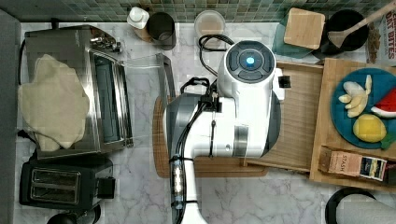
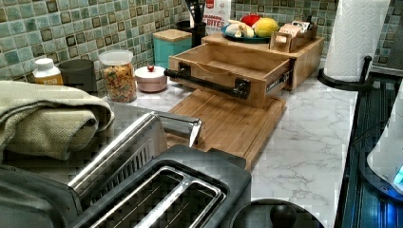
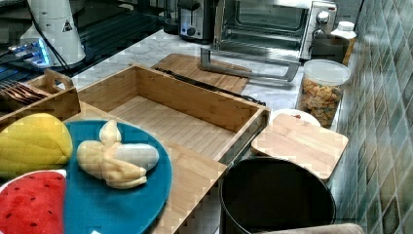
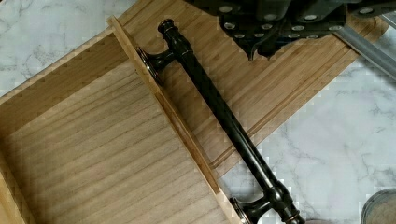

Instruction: Close the drawer.

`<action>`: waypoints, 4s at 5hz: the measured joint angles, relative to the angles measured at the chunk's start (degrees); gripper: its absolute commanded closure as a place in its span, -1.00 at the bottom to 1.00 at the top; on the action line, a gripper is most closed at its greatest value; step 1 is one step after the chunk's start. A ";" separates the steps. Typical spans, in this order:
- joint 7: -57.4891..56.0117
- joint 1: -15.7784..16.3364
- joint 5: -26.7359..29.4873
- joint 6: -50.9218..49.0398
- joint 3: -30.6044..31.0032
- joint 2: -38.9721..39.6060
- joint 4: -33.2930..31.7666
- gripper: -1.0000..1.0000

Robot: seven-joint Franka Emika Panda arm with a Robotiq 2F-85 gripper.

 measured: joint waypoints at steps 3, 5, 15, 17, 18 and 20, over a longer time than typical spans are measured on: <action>0.00 0.02 -0.39 1.97 0.19 0.76 -0.78 1.00; -2.57 0.30 -2.31 6.18 1.91 3.48 -2.57 1.00; -19.18 -0.97 -15.19 32.41 1.57 8.77 -18.80 1.00; -30.84 -3.50 -15.21 34.26 0.15 7.46 -20.37 1.00; -36.89 -4.55 -13.94 35.29 -2.44 7.55 -20.48 1.00; -48.33 -12.11 -10.13 35.43 -5.56 8.72 -18.13 1.00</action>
